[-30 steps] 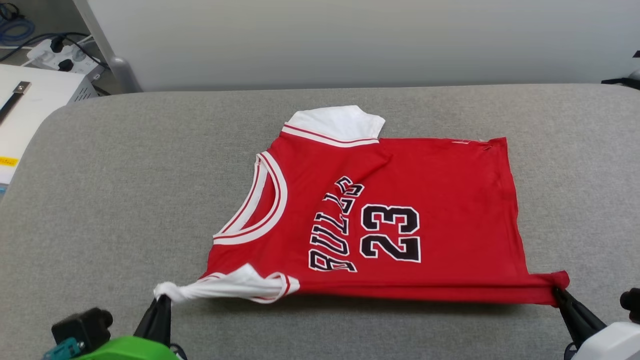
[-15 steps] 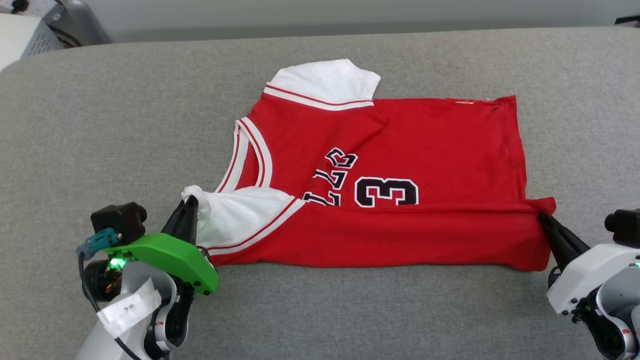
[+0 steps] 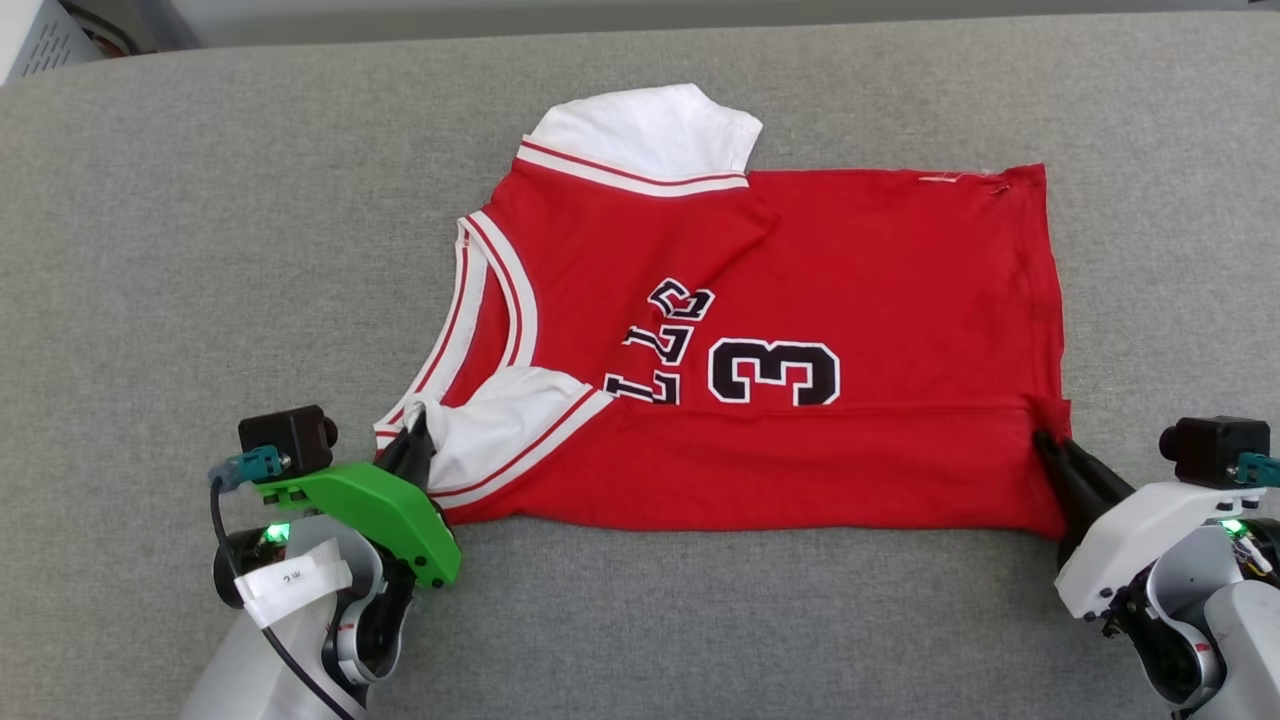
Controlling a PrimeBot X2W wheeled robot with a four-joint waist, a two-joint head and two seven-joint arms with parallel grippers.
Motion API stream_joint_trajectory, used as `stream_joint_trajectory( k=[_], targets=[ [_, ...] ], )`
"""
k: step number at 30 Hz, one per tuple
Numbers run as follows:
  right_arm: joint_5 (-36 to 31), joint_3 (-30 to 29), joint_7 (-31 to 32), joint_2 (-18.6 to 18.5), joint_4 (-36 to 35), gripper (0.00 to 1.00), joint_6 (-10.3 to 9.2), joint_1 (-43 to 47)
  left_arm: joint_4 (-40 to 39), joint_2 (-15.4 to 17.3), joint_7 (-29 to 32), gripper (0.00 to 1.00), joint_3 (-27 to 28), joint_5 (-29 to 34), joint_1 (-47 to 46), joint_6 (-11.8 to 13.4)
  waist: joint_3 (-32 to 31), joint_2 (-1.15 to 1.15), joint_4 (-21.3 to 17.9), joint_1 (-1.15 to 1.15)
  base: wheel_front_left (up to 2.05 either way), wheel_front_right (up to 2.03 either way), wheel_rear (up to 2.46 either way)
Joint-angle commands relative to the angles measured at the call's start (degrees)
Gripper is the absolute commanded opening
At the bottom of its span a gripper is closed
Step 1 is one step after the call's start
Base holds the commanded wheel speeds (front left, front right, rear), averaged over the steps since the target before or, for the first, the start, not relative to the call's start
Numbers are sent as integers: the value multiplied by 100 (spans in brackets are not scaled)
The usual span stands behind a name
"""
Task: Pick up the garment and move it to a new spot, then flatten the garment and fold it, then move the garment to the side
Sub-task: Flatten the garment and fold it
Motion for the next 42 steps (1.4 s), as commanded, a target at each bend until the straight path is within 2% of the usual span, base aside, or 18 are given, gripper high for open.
stream_joint_trajectory(
  k=[1,8,13,17,20,24,29,35,42],
  targets=[
    [58,78,-161,-22,46,100,-46,-81,129,-50,26,100,-17,-11,-14,-18,-92,0,17,0,0,0,0],
    [-21,95,-1081,-111,-129,100,-46,-33,138,96,-128,100,106,31,35,130,-487,0,32,0,0,0,0],
    [-266,-107,-1331,-43,-312,100,-46,74,-53,322,168,100,249,-105,171,259,-690,0,-11,0,0,0,0],
    [-503,-327,-1331,103,-536,100,-46,215,-334,542,916,100,268,-323,281,381,-764,0,-37,0,0,0,0],
    [-627,-449,-1249,228,-728,100,-46,336,-687,781,1810,100,197,-543,403,489,-786,0,-71,0,0,0,0],
    [-729,-585,-1111,363,-939,100,-46,474,-1310,1122,2704,100,132,-735,553,628,-755,0,-144,0,0,0,0],
    [-773,-662,-983,504,-1109,100,-46,535,-1856,1426,3360,100,35,-770,732,852,-637,0,-263,0,0,0,0],
    [-750,-661,-919,552,-1231,100,-46,459,-1885,1444,3492,100,-84,-645,701,1019,-360,0,-394,0,0,0,0],
    [-729,-642,-935,502,-1272,100,-46,342,-1533,1365,3562,100,-324,-485,393,942,-126,0,-505,0,0,0,0]
  ],
)
